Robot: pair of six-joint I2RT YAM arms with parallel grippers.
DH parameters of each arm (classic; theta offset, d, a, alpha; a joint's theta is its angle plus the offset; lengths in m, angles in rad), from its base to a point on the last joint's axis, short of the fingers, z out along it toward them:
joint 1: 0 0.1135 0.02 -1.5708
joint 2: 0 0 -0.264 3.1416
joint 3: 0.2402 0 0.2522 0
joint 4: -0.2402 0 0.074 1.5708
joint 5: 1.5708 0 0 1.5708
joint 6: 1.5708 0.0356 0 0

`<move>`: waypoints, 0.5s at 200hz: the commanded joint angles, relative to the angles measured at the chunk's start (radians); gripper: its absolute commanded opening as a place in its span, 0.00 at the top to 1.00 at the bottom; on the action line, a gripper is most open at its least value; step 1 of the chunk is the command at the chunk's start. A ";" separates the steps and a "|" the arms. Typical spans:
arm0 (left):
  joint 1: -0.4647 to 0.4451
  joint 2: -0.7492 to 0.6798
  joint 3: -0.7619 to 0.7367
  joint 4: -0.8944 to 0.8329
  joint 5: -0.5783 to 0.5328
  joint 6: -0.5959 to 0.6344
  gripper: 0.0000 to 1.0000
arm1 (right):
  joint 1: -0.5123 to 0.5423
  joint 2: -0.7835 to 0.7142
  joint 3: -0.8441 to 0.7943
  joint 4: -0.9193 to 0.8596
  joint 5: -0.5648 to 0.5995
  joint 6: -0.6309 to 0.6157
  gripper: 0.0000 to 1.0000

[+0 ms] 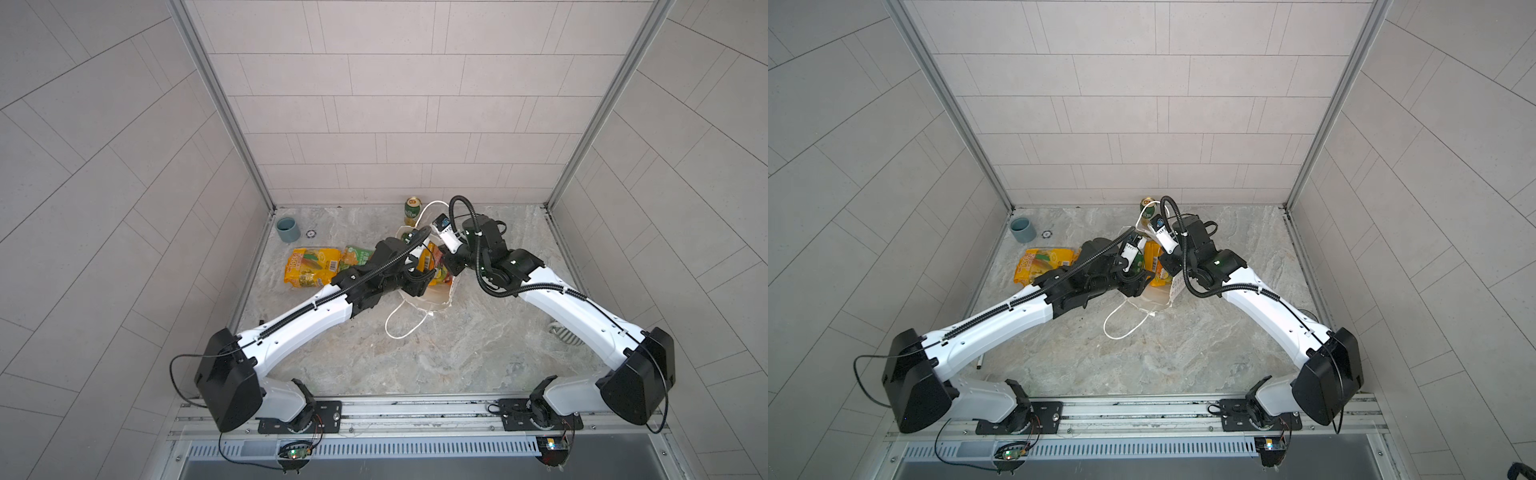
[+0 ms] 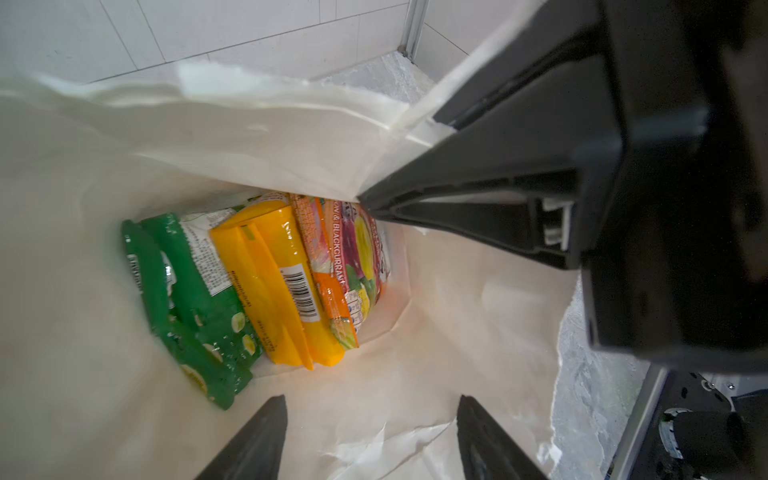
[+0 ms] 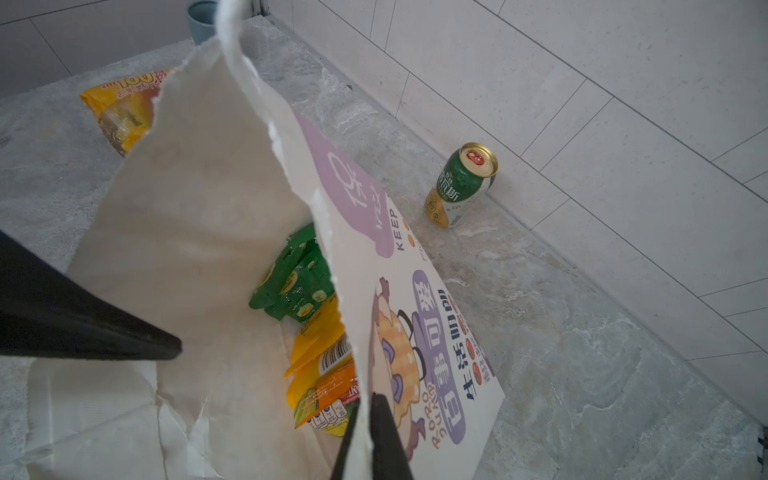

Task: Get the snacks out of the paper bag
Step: 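Lower the left gripper into the bag toward the remaining snack packets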

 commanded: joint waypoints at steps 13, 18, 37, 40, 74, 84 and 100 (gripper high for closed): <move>-0.006 0.060 0.033 0.014 -0.026 -0.071 0.29 | 0.006 -0.046 -0.004 0.067 -0.028 0.027 1.00; -0.005 0.069 0.036 0.019 -0.029 -0.079 0.29 | 0.005 -0.047 -0.005 0.067 -0.028 0.027 1.00; -0.006 0.095 0.034 0.044 -0.045 -0.108 0.29 | 0.005 -0.050 -0.011 0.074 -0.022 0.025 1.00; -0.006 0.099 0.032 0.050 -0.049 -0.111 0.29 | 0.005 -0.049 -0.011 0.075 -0.022 0.025 1.00; -0.006 0.124 0.002 0.121 -0.073 -0.135 0.29 | -0.002 -0.062 -0.019 0.090 -0.016 0.040 1.00; -0.006 0.133 0.001 0.129 -0.080 -0.135 0.29 | -0.005 -0.062 -0.015 0.090 -0.020 0.047 1.00; -0.006 0.154 0.003 0.137 -0.083 -0.138 0.29 | -0.007 -0.062 -0.013 0.092 -0.028 0.054 1.00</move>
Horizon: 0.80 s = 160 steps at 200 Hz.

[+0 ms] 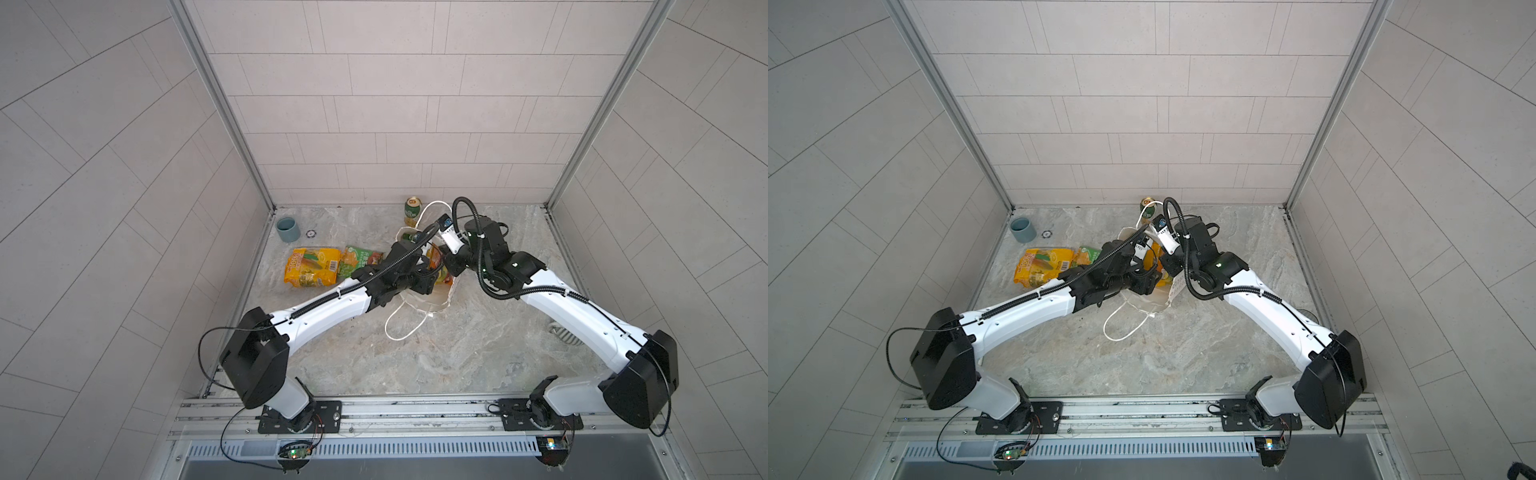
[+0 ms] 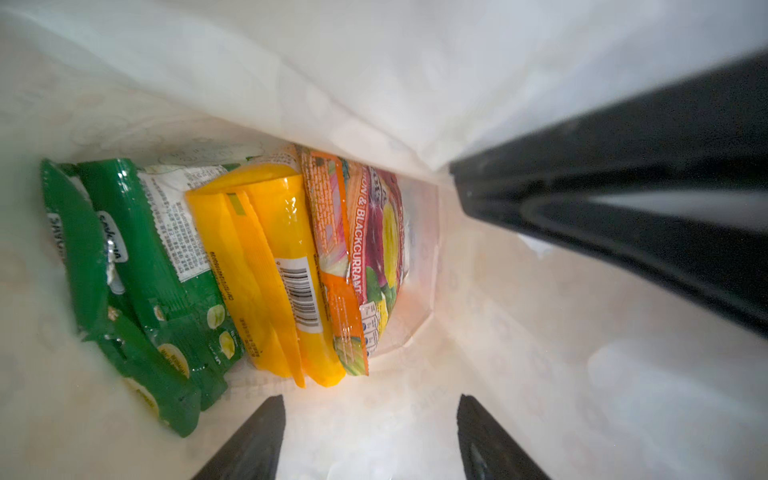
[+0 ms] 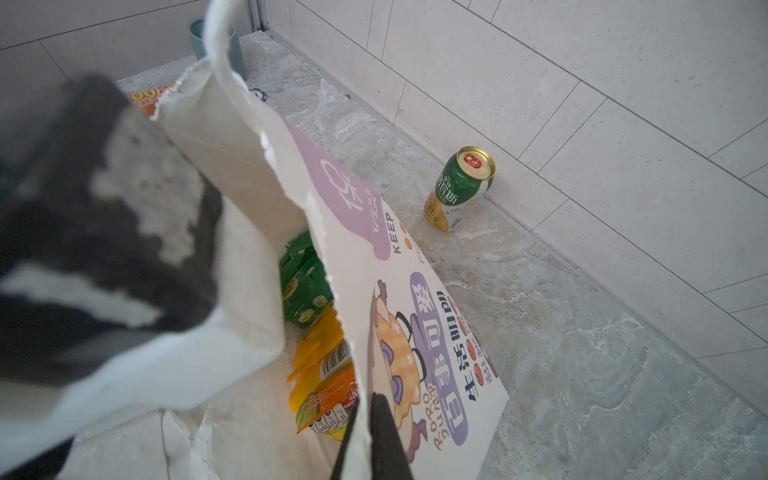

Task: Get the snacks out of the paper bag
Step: 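Lower the left gripper into the bag toward the remaining snack packets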

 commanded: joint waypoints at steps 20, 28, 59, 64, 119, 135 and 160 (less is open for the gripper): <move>-0.001 0.044 -0.020 0.084 -0.024 -0.032 0.29 | -0.004 -0.049 0.012 0.073 -0.023 0.038 1.00; -0.001 0.044 -0.035 0.102 -0.024 -0.035 0.29 | -0.005 -0.052 0.010 0.077 -0.026 0.042 1.00; -0.004 0.044 -0.072 0.139 -0.034 -0.033 0.29 | -0.014 -0.042 0.010 0.079 -0.027 0.048 1.00; -0.005 0.045 -0.072 0.138 -0.040 -0.030 0.29 | -0.015 -0.040 0.012 0.079 -0.027 0.052 1.00; -0.032 0.052 -0.084 0.166 -0.070 -0.002 0.28 | -0.026 -0.036 0.015 0.079 -0.053 0.061 1.00; -0.030 0.068 -0.071 0.170 -0.073 -0.003 0.28 | -0.025 -0.041 0.013 0.079 -0.059 0.061 1.00; -0.029 0.099 -0.044 0.166 -0.087 0.002 0.26 | -0.025 -0.051 0.004 0.087 -0.071 0.056 1.00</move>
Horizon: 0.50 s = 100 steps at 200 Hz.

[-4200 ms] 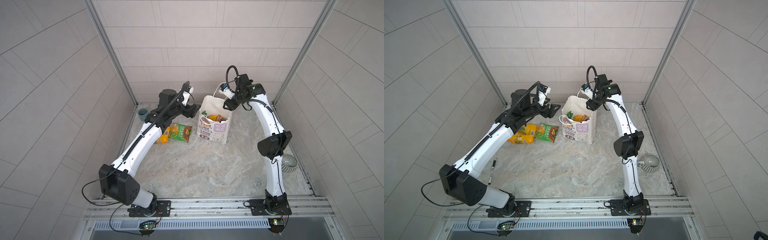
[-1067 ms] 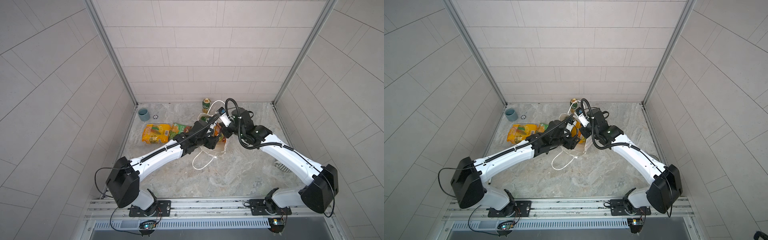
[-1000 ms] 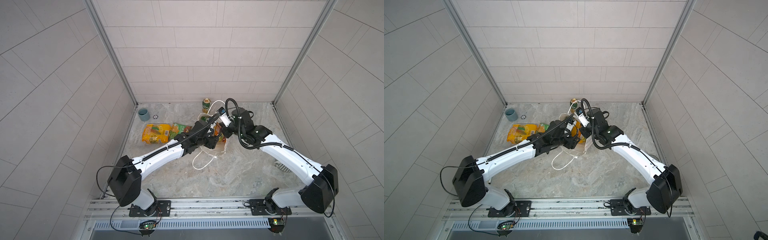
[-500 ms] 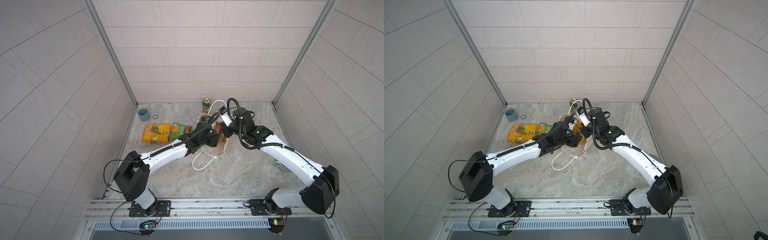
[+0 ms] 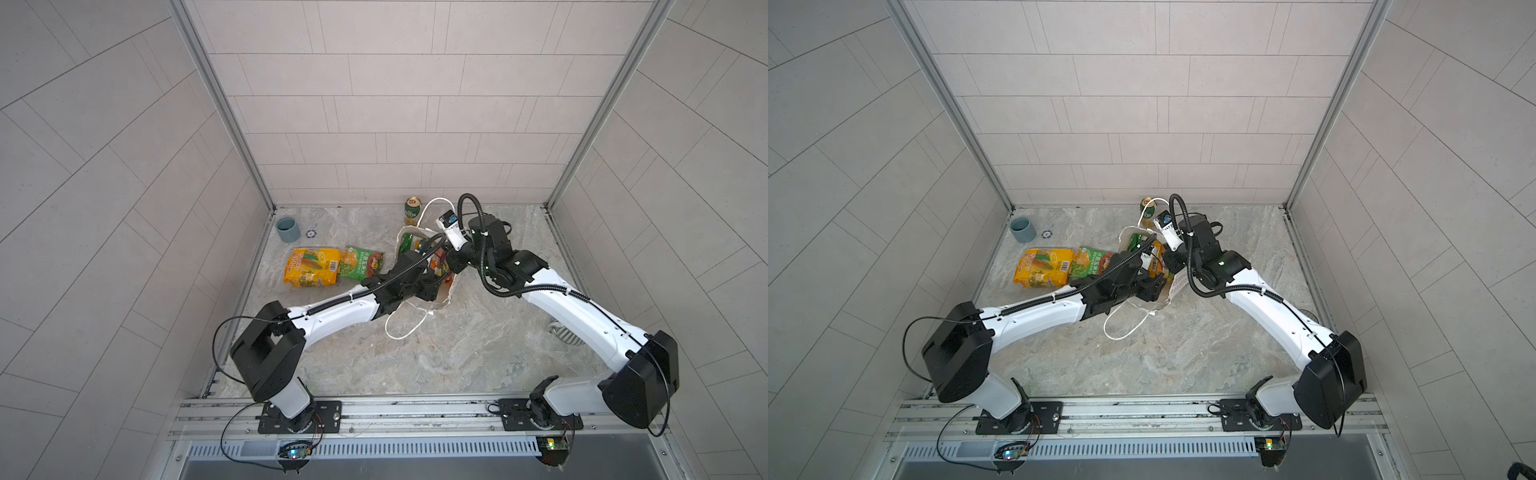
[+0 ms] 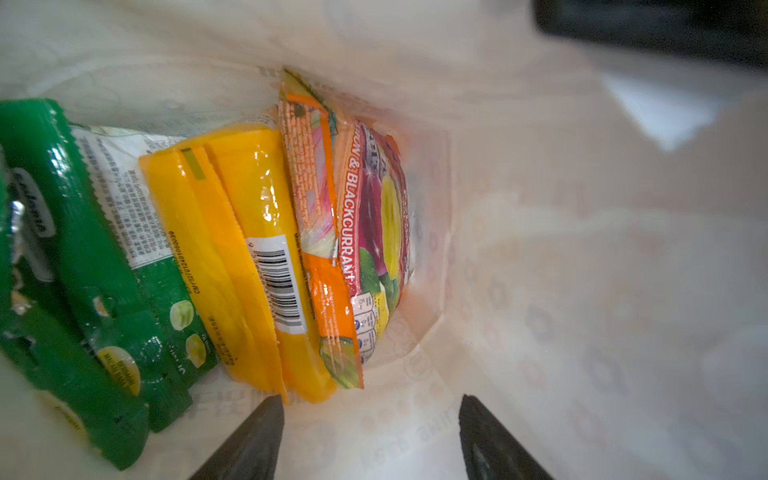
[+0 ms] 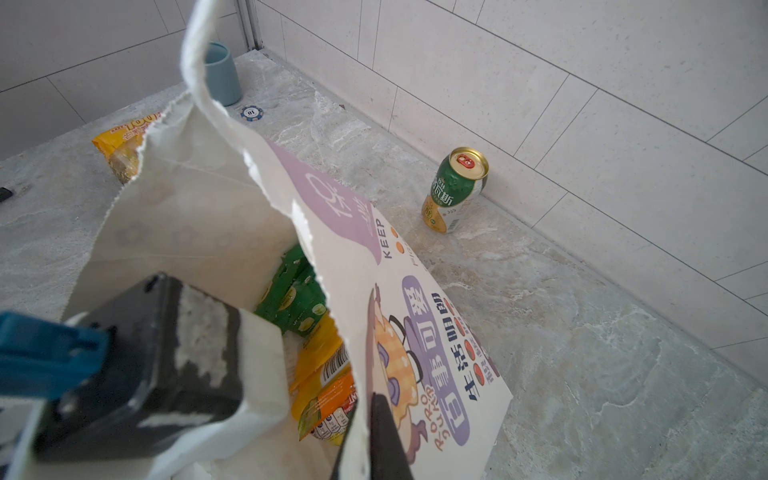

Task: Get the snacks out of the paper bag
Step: 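Close the left gripper on the Fox's fruit candy packet inside the bag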

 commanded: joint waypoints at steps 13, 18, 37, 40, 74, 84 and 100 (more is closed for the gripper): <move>0.003 0.052 0.055 0.011 -0.028 0.019 0.25 | 0.003 -0.055 -0.004 0.080 -0.052 0.015 1.00; 0.004 0.060 0.060 0.010 -0.030 0.020 0.25 | 0.003 -0.057 -0.006 0.083 -0.055 0.015 1.00; 0.006 0.084 0.082 0.011 -0.030 0.026 0.25 | 0.003 -0.059 -0.010 0.092 -0.069 0.020 1.00; 0.006 0.087 0.084 0.011 -0.030 0.026 0.25 | 0.003 -0.059 -0.010 0.091 -0.070 0.020 1.00; 0.012 0.126 0.109 0.018 -0.035 0.028 0.25 | 0.002 -0.066 -0.011 0.094 -0.084 0.021 1.00; 0.014 0.136 0.114 0.021 -0.035 0.030 0.25 | 0.003 -0.067 -0.011 0.097 -0.087 0.021 1.00; 0.017 0.152 0.115 0.041 -0.040 0.036 0.28 | 0.003 -0.066 -0.013 0.097 -0.091 0.020 1.00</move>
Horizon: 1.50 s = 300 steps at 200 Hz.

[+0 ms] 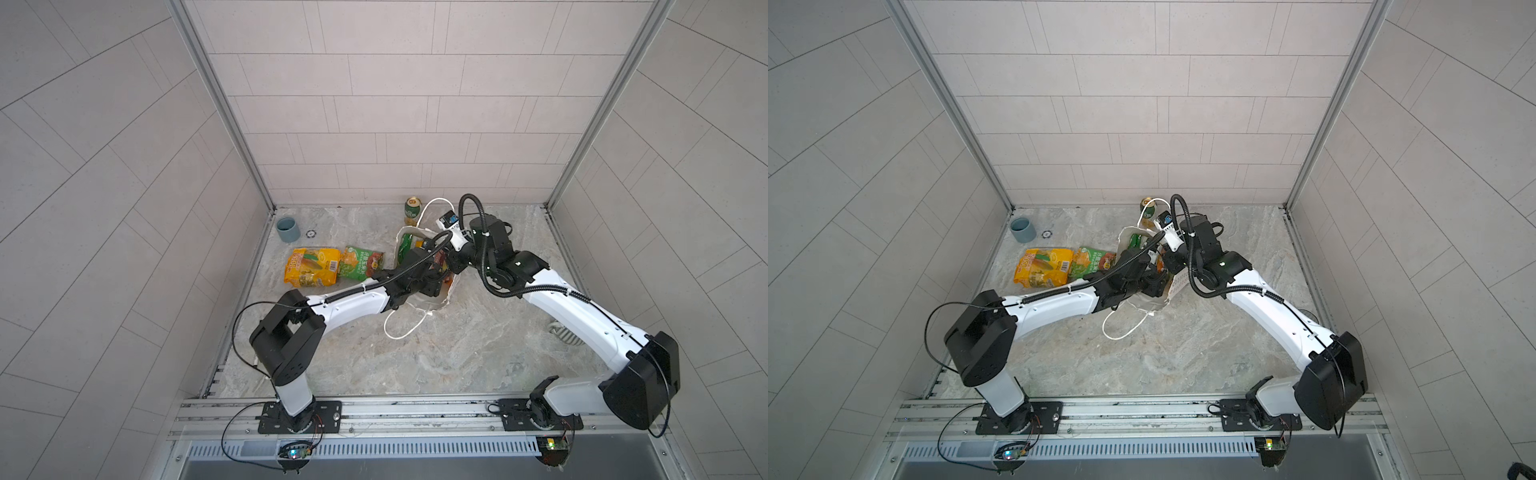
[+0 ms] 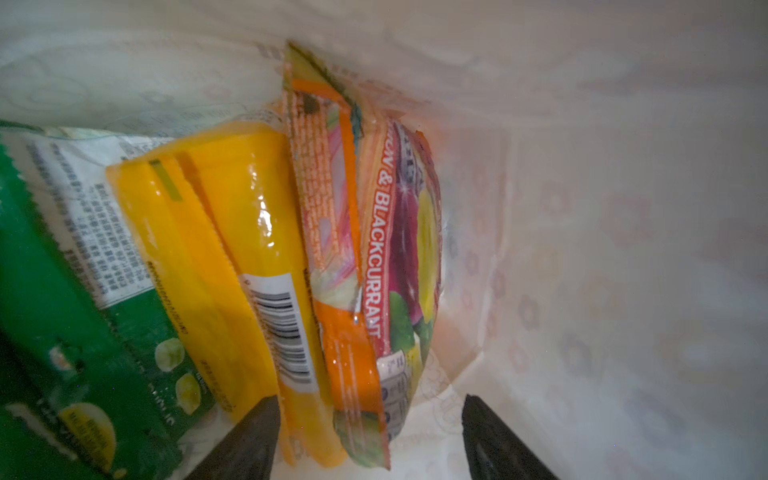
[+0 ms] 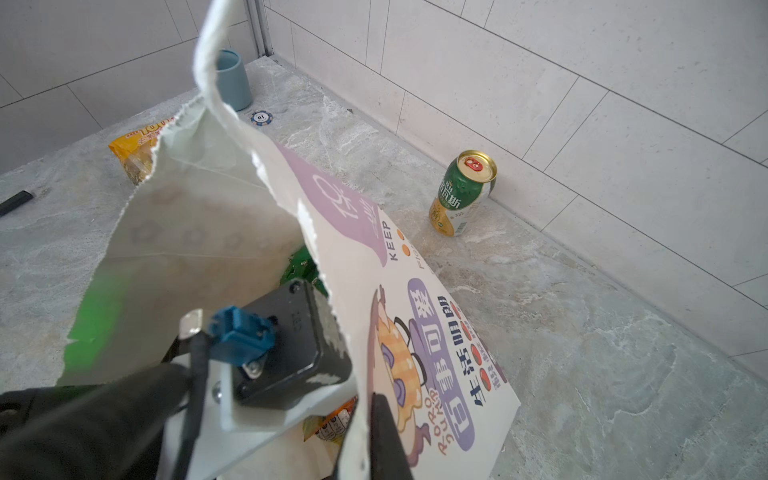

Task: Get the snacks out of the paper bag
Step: 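Close the left gripper on the Fox's fruit candy packet inside the bag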

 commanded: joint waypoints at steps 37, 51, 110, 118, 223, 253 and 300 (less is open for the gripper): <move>0.018 0.069 0.052 0.045 -0.008 0.026 0.33 | 0.009 -0.061 -0.005 0.088 -0.064 0.017 1.00; 0.020 0.078 0.055 0.046 -0.004 0.026 0.42 | 0.009 -0.064 -0.008 0.089 -0.058 0.016 1.00; 0.022 0.086 0.051 0.052 0.013 0.033 0.65 | 0.009 -0.059 -0.006 0.086 -0.060 0.016 1.00; 0.022 0.083 0.049 0.051 0.011 0.034 0.66 | 0.009 -0.058 -0.007 0.087 -0.059 0.016 1.00; 0.022 -0.003 0.036 0.046 0.001 0.054 0.97 | 0.007 -0.053 -0.006 0.083 -0.046 0.015 1.00; 0.022 -0.053 0.030 0.042 0.001 0.054 1.00 | 0.002 -0.051 -0.006 0.082 -0.045 0.016 1.00; 0.022 -0.113 0.022 0.037 0.007 0.060 1.00 | 0.001 -0.049 -0.007 0.082 -0.045 0.016 1.00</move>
